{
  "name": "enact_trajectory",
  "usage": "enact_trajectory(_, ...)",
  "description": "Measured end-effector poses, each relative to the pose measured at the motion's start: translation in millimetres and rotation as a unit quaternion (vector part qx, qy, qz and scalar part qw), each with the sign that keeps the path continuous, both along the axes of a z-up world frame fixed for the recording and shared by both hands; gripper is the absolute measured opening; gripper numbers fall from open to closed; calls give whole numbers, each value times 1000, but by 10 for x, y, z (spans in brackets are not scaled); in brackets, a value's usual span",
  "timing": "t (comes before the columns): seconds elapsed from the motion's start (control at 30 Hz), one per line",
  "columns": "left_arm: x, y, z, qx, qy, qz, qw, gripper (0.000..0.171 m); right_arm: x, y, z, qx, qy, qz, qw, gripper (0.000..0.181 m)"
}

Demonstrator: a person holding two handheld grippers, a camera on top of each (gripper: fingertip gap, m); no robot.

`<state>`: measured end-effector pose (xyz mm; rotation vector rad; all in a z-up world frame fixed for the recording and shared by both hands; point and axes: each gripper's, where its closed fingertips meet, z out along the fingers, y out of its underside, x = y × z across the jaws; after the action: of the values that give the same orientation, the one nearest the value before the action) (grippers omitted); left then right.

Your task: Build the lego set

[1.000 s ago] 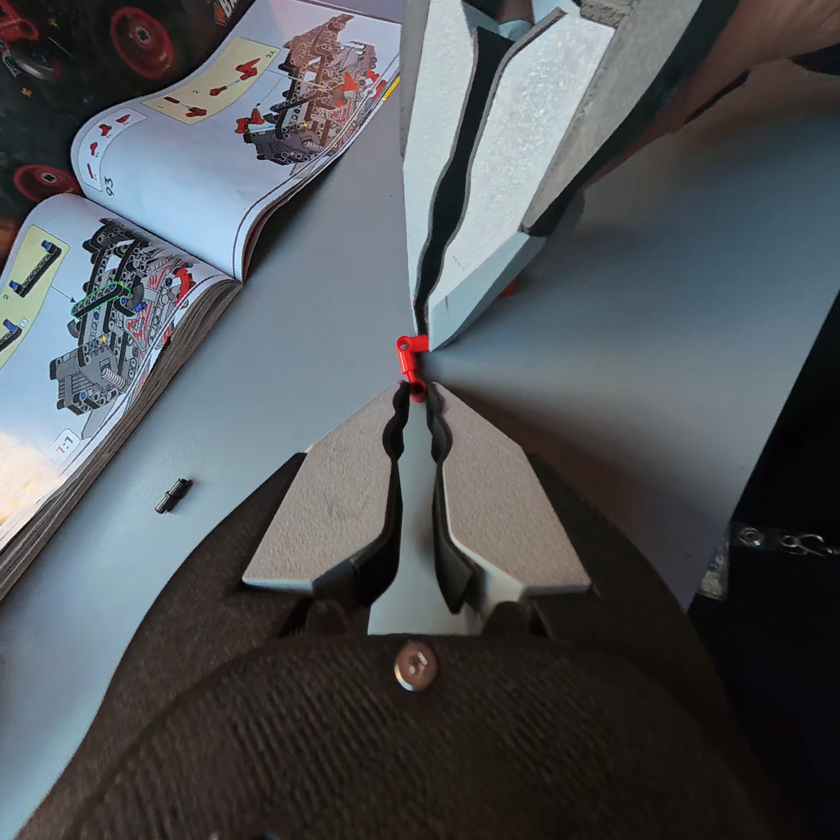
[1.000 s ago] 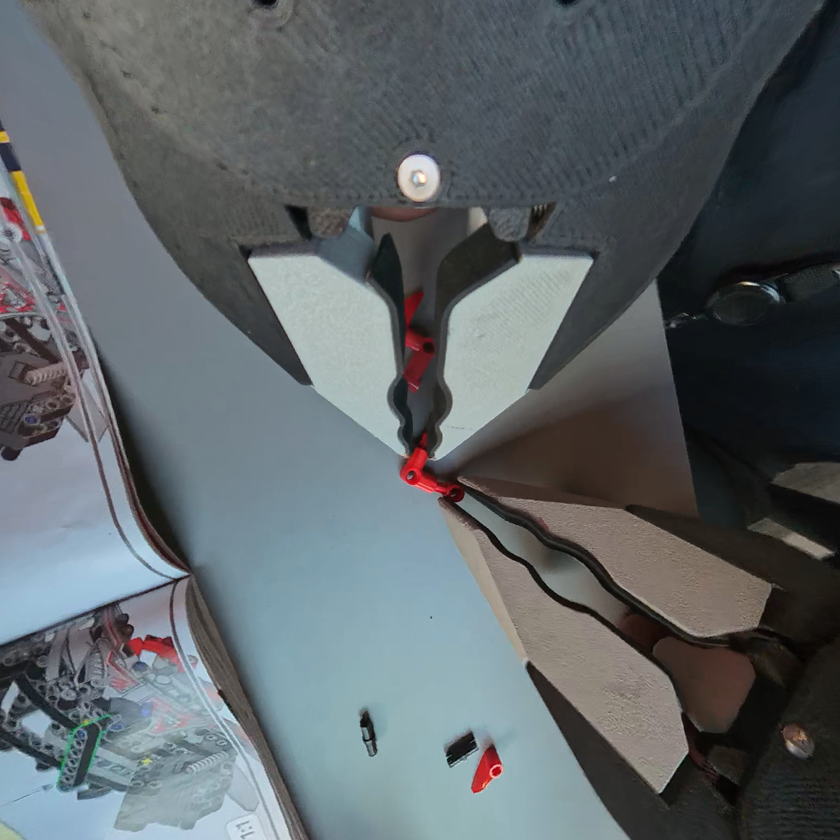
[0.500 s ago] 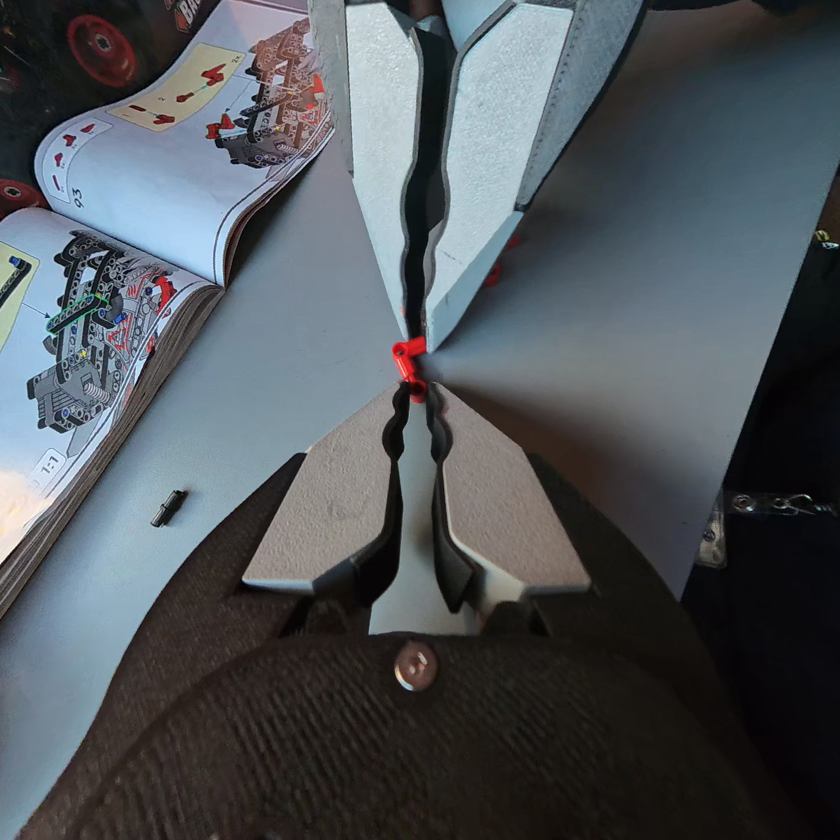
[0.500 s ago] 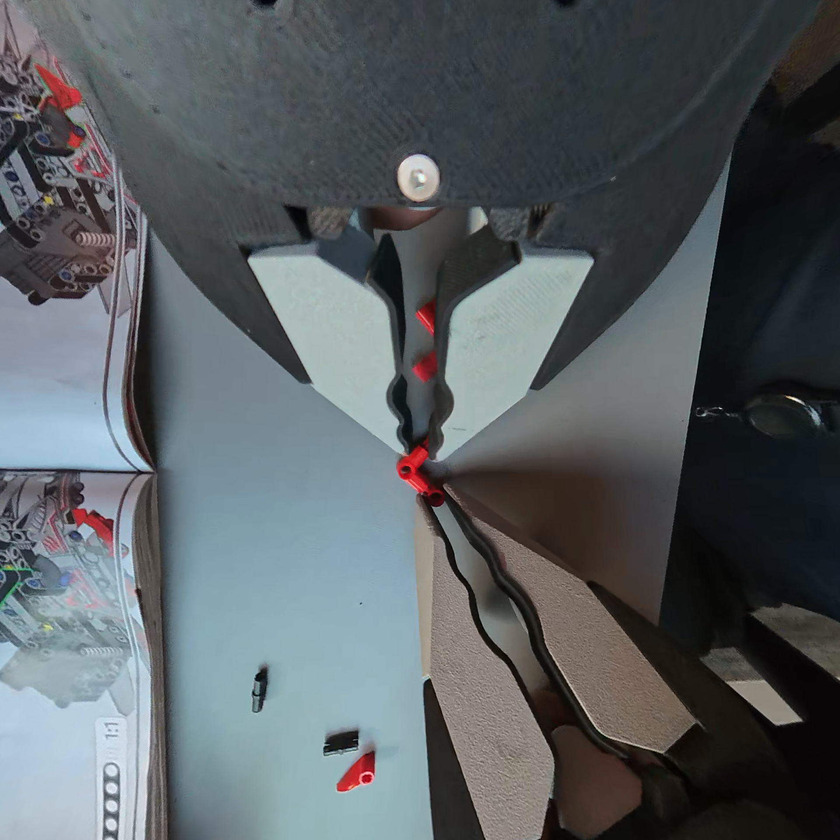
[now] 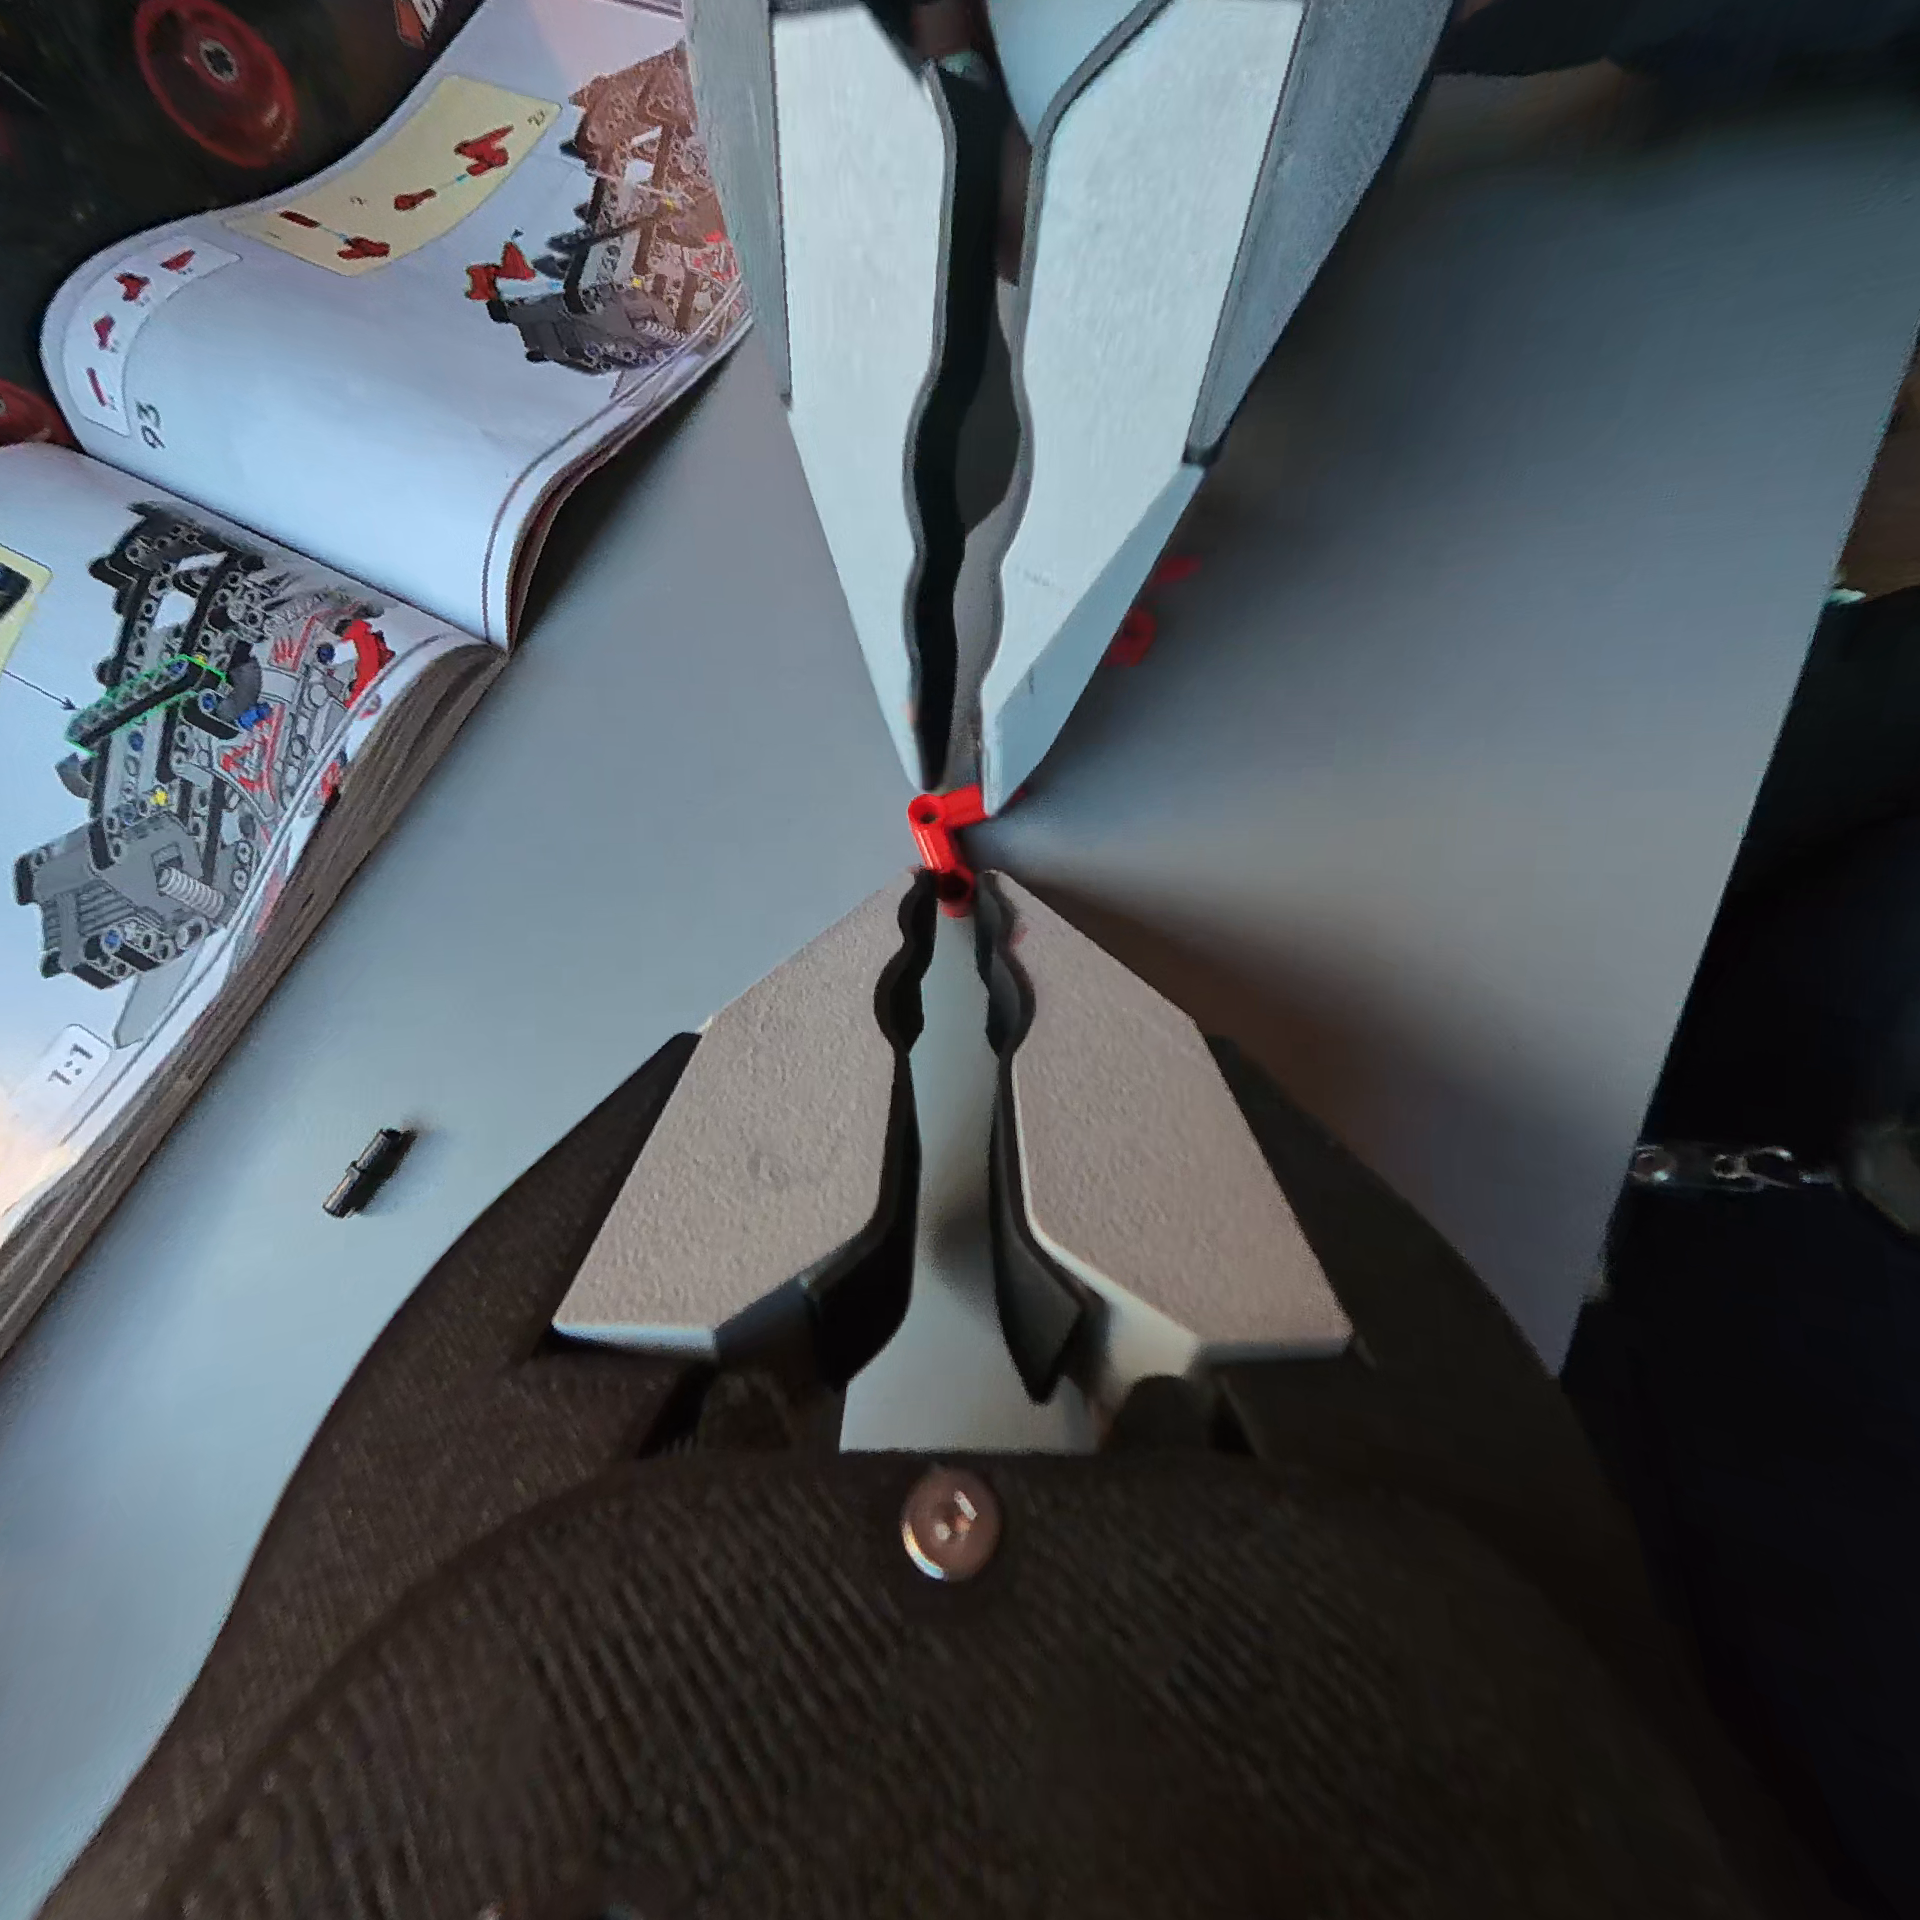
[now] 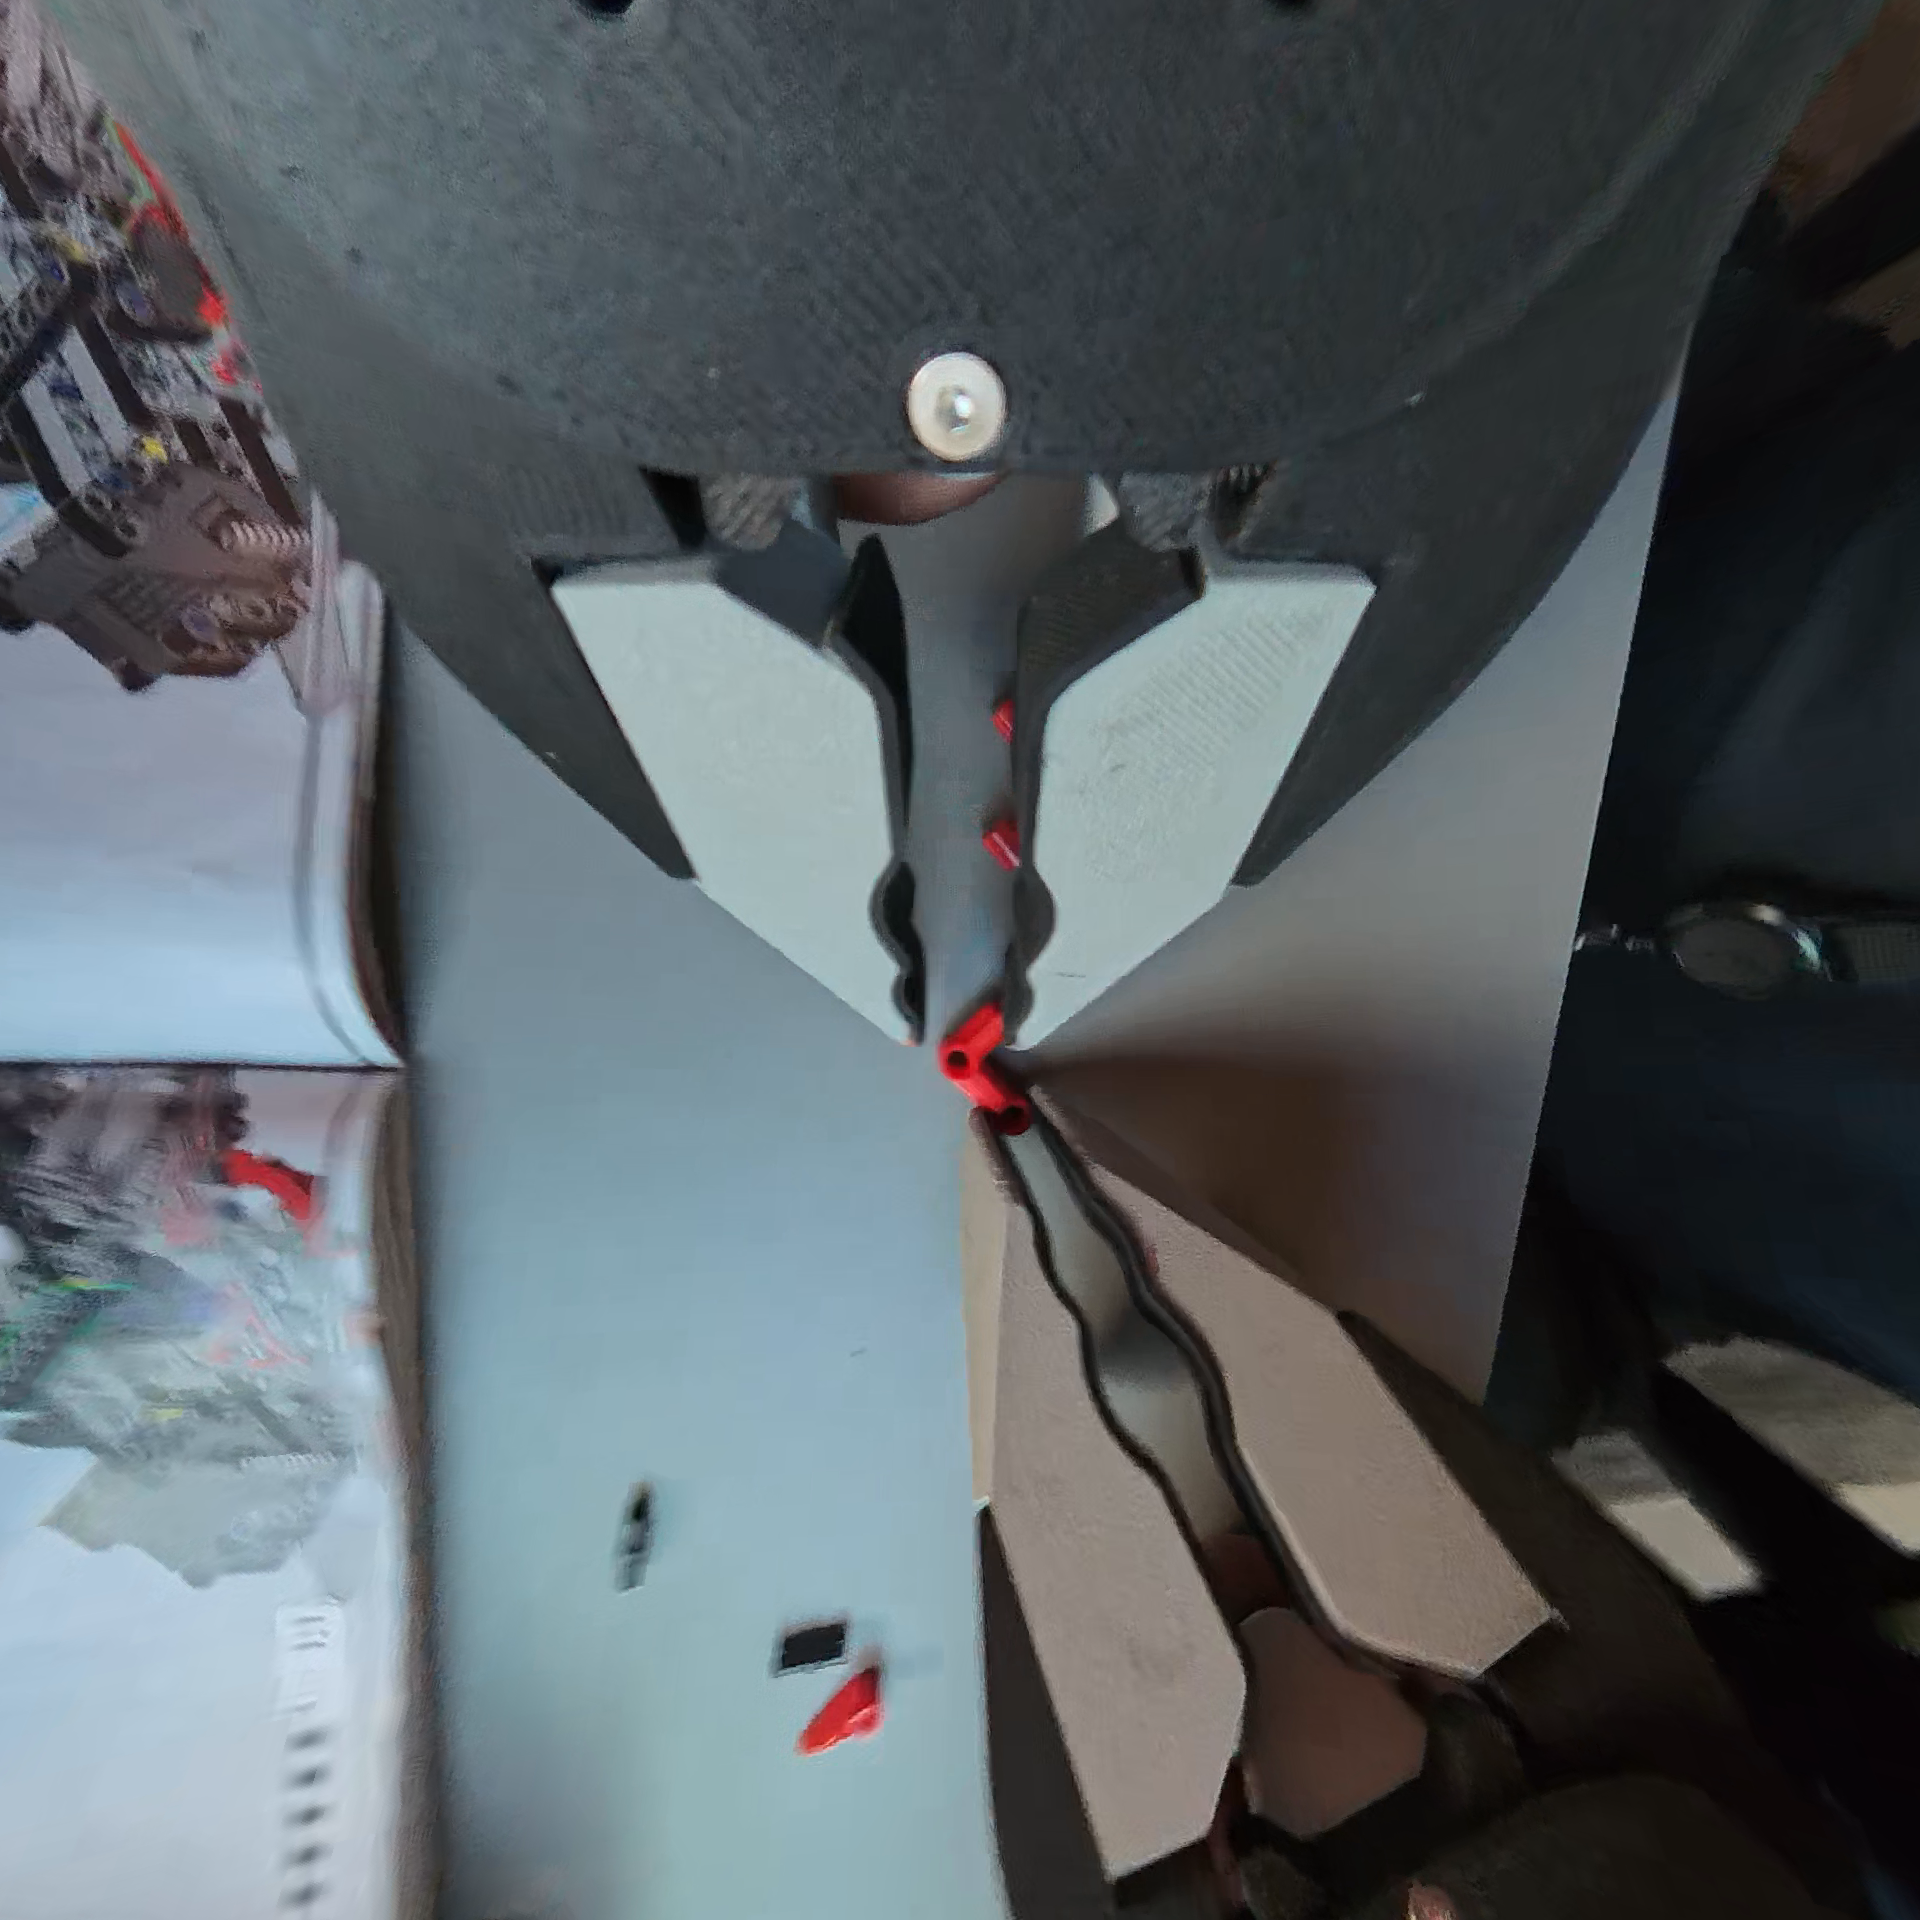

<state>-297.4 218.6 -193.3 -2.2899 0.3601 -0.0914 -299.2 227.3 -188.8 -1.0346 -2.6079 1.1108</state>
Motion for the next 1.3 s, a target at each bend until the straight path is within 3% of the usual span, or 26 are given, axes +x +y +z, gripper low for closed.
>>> enact_trajectory(0.03,-1,-1,2,-5,-18,2,1000,5,-39,40,65,-13,10,-23,1000,17)
enact_trajectory(0.1,-46,-3,8,-15,-55,19,998,5,-57,113,211,-50,27,-57,997,9)
enact_trajectory(0.2,-49,-15,13,-29,-110,24,993,5,13,89,276,-81,44,-58,994,10)
enact_trajectory(0.37,-30,-24,27,-64,-234,32,970,5,98,5,73,-7,88,-34,996,24)
enact_trajectory(0.43,-38,-38,28,-70,-251,35,965,5,66,-15,68,32,130,-36,990,31)
enact_trajectory(0.57,-11,-79,30,-76,-265,31,961,5,37,-63,63,70,172,-33,982,27)
enact_trajectory(0.83,55,-116,51,-82,-294,37,952,12,15,-136,93,63,192,-29,979,1)
enact_trajectory(1.0,27,-252,105,-60,-259,45,963,34,21,-155,55,76,189,-26,979,0)
enact_trajectory(1.13,-339,-776,137,-67,-143,105,982,34,25,-152,27,87,189,-25,978,0)
enact_trajectory(1.3,-817,-1037,340,-39,-110,182,976,31,6,-139,32,76,179,-30,980,4)
